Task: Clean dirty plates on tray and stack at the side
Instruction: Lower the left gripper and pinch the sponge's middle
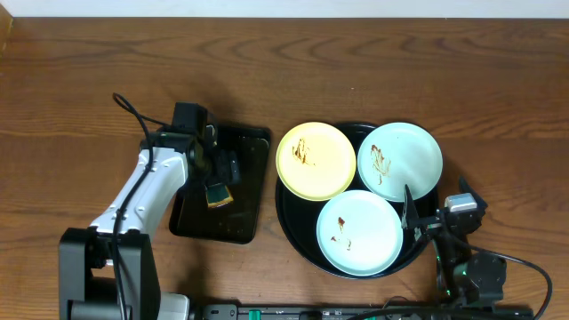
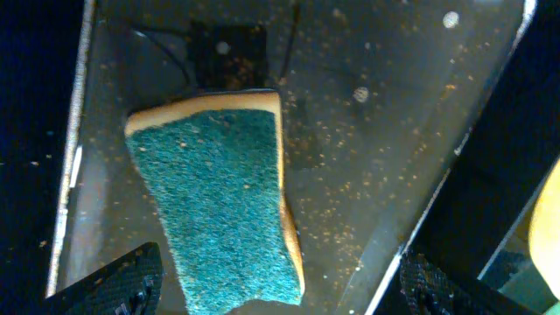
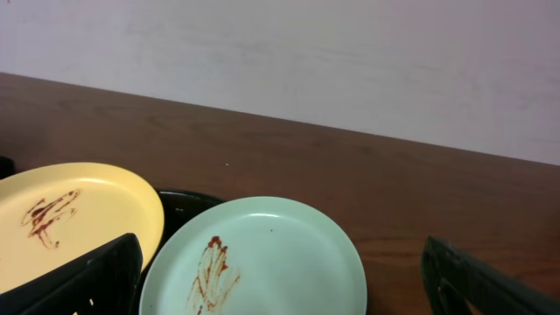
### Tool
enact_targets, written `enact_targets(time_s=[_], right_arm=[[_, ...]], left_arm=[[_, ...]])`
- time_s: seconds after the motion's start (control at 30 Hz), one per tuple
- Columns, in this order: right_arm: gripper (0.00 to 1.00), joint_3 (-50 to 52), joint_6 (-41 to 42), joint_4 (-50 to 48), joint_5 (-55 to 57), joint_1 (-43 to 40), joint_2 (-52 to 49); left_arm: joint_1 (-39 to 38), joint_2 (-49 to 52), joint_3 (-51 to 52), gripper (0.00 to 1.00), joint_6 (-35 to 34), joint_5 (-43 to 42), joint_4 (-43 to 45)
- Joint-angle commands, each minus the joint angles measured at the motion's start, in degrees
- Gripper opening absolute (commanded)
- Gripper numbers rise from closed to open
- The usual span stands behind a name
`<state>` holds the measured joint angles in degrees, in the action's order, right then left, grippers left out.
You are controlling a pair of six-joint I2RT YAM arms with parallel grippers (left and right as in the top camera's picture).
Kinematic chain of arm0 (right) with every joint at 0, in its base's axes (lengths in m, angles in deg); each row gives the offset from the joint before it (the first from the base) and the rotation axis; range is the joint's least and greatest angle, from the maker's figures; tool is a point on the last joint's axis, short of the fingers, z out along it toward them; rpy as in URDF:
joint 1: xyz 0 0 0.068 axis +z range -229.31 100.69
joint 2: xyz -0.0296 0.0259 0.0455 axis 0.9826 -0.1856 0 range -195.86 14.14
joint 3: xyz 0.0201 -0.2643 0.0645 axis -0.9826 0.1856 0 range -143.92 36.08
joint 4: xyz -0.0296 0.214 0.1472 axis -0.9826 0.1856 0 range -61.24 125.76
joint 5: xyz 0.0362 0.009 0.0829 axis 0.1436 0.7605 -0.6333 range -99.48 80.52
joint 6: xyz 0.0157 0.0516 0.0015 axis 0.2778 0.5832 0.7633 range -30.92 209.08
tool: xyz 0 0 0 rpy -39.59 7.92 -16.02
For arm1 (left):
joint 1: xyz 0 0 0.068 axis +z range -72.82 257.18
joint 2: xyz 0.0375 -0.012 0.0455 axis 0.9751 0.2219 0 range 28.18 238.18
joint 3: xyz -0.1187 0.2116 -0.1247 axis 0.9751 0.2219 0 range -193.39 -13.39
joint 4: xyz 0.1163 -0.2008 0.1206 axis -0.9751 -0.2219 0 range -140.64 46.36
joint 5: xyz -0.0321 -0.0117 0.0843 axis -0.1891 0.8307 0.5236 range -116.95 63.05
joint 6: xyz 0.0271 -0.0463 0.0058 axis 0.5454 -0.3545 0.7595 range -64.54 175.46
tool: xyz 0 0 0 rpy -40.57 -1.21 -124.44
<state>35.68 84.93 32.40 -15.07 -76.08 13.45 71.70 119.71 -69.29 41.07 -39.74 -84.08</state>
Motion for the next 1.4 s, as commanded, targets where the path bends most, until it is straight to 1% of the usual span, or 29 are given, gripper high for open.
enact_targets(time_s=[0.0,0.17,0.4,0.43,0.53,0.67,0.73,0.8,0.87,0.9,0.97,1.0,1.03,1.07,1.1,1.33,1.37], right_arm=[[0.99,0.09,0.70,0.22,-0.46,-0.74,0.31],[0.99,0.09,0.70,0.22,-0.46,-0.74,0.31],[0.99,0.09,0.70,0.22,-0.44,-0.74,0.31],[0.99,0.09,0.70,0.22,-0.46,-0.74,0.31],[0.99,0.09,0.70,0.22,-0.46,-0.74,0.31],[0.99,0.09,0.70,0.20,-0.44,-0.74,0.31],[0.99,0.09,0.70,0.22,-0.46,-0.74,0.31],[0.99,0.09,0.70,0.22,-0.46,-0.74,0.31],[0.99,0.09,0.70,0.22,-0.46,-0.74,0.31],[0.99,0.09,0.70,0.22,-0.46,-0.74,0.31],[0.99,0.09,0.70,0.22,-0.44,-0.74,0.31],[0.99,0.09,0.70,0.22,-0.46,-0.74,0.31],[0.99,0.09,0.70,0.22,-0.46,-0.74,0.31],[0.99,0.09,0.70,0.22,-0.46,-0.74,0.31],[0.99,0.09,0.70,0.22,-0.46,-0.74,0.31],[0.99,0.09,0.70,0.22,-0.46,-0.74,0.31],[0.99,0.09,0.70,0.22,-0.44,-0.74,0.31]], left_arm=[[0.04,1.66,0.33,0.87,-1.97,4.50,0.70],[0.04,3.78,0.33,0.90,-0.28,4.70,5.09],[0.04,6.56,0.33,0.90,-0.33,4.70,11.15],[0.04,6.95,0.33,0.88,-0.33,4.70,11.52],[0.04,7.80,0.33,0.76,-0.59,4.72,11.85],[0.04,8.26,0.33,0.68,-0.57,4.96,11.89],[0.04,8.35,0.33,0.62,-0.57,4.92,12.04],[0.02,8.35,0.33,0.50,-0.59,4.92,12.09],[0.04,8.35,0.33,0.33,-0.72,4.92,12.09],[0.04,8.35,0.33,0.29,-0.72,4.92,12.07],[0.02,8.35,0.33,0.24,-0.72,4.90,12.09],[0.02,8.35,0.33,0.19,-0.72,4.92,12.07],[0.02,8.35,0.33,0.19,-0.72,4.92,12.07],[0.02,8.35,0.33,0.12,-0.72,4.92,12.07],[0.02,8.35,0.33,0.08,-0.72,4.92,12.09],[0.02,8.35,0.26,0.08,-0.74,4.90,12.70],[0.02,8.35,0.07,0.12,-0.76,4.81,12.61]])
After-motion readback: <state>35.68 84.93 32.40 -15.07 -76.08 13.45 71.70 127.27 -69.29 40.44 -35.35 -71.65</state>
